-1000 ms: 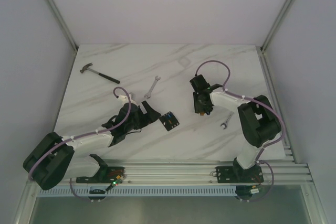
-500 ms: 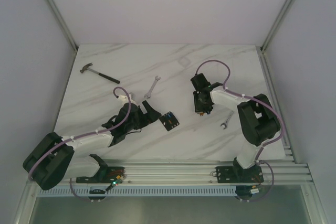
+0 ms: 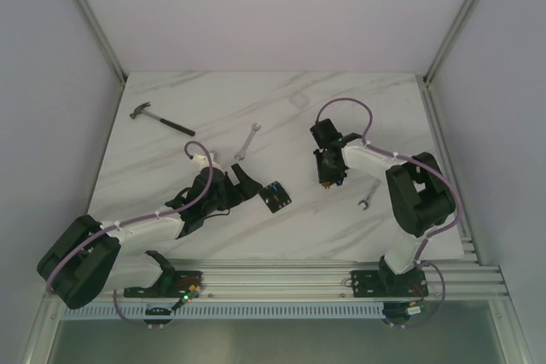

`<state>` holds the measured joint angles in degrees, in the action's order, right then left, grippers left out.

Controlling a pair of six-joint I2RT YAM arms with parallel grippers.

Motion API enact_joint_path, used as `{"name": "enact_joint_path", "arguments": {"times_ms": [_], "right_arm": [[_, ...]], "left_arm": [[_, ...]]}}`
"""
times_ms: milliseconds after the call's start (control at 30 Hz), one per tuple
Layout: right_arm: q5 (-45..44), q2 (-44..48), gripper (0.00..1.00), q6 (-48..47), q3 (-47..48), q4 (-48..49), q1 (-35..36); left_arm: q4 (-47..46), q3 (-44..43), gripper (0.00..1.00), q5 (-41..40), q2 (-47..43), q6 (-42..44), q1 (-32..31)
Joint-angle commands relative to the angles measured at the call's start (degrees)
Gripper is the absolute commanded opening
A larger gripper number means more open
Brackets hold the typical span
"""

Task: Snap on the fuse box
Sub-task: Pick up the fuse from the center of the board.

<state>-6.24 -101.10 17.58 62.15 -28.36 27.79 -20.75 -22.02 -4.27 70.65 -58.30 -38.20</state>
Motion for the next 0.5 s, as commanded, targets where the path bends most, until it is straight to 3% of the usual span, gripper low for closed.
{"name": "enact_joint_path", "arguments": {"times_ms": [0, 200, 467], "right_arm": [[-0.38, 0.04, 0.23, -0.79, -1.41, -3.00, 0.05], [-1.14, 4.97, 0.16, 1.40, -2.08, -0.84, 1.57], [2.51, 15.78, 0.15, 7.98, -4.69, 5.77, 5.15]], "left_arm": [[-0.91, -0.51, 1.00, 1.78, 0.10, 1.20, 0.31], [-4.63, -1.03, 1.00, 3.12, 0.94, 2.33, -0.58], [-11.52, -0.79, 0.95, -0.80, 0.47, 6.94, -4.17]]}}
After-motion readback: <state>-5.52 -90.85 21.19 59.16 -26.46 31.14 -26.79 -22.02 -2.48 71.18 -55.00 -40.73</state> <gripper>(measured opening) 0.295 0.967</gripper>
